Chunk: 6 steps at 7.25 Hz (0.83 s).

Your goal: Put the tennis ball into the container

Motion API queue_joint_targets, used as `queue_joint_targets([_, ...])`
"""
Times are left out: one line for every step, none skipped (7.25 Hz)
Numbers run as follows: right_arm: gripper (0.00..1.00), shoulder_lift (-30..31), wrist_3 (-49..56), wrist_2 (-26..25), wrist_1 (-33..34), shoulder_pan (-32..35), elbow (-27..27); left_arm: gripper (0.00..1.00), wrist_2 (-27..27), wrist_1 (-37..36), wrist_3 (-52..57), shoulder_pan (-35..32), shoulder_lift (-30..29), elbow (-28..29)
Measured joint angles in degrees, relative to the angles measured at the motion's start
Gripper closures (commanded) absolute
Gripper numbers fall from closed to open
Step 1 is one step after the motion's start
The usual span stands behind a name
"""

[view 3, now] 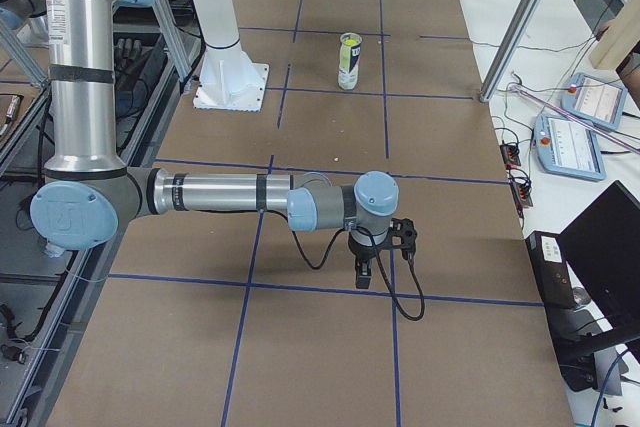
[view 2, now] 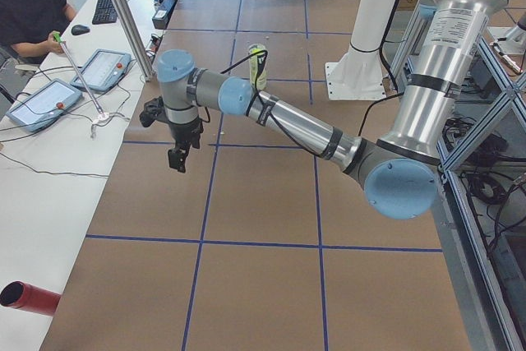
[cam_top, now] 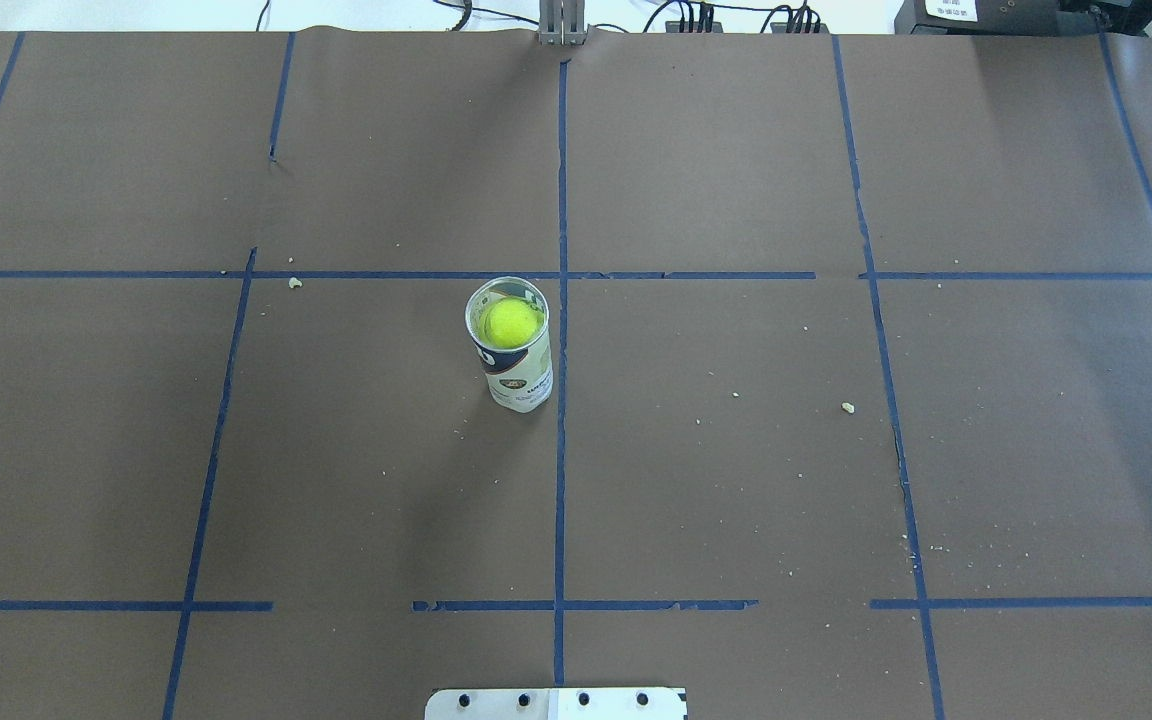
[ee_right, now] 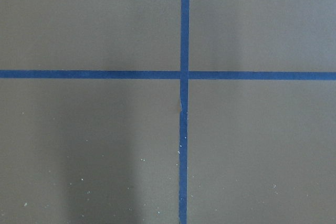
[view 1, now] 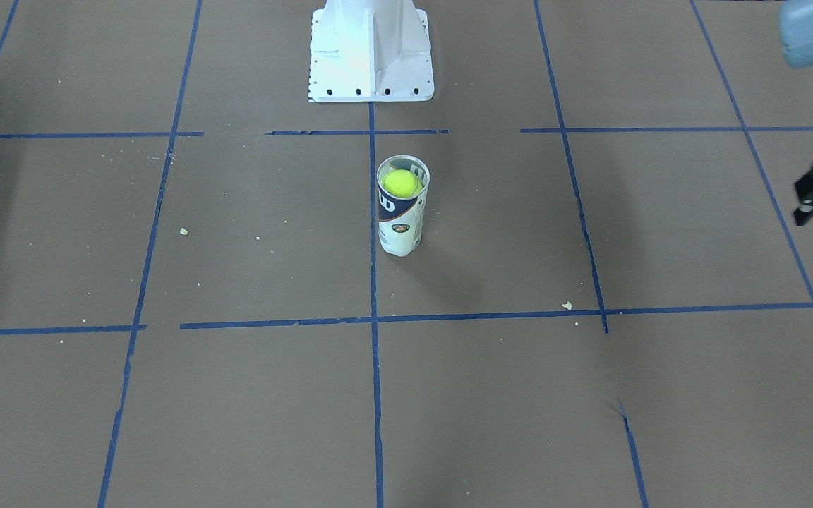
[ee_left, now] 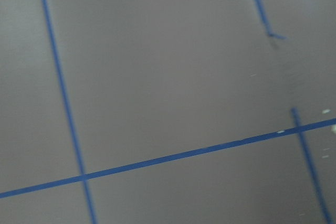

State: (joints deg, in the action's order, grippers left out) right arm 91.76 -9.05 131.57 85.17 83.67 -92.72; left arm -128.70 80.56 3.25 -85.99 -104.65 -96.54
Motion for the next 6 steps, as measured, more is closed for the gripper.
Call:
queue_joint_targets([0.0,0.0,0.0,0.0,0.0,0.0,0.0,0.0,0.04,3.96,2.31,-2.1,2.11,4.03])
queue_joint_targets([0.0,0.0,0.0,0.0,0.0,0.0,0.0,0.0,0.09,7.84,3.23,-3.28,3.65,8.11])
queue_joint_targets([0.0,0.0,0.0,0.0,0.0,0.0,0.0,0.0,0.11,10.17,3.56,-4.06,4.67,11.51])
queue_joint_targets([0.0,0.0,0.0,0.0,0.0,0.0,0.0,0.0,0.08,11.2,3.75,-4.65,5.75,13.44])
queue_joint_targets([0.0,0.0,0.0,0.0,0.0,0.0,0.0,0.0,-0.02,11.6,3.83,-5.01,6.72,14.21])
queue_joint_targets([0.0,0.0,0.0,0.0,0.0,0.0,0.0,0.0,-0.09,11.74,3.86,-5.15,7.26,14.49])
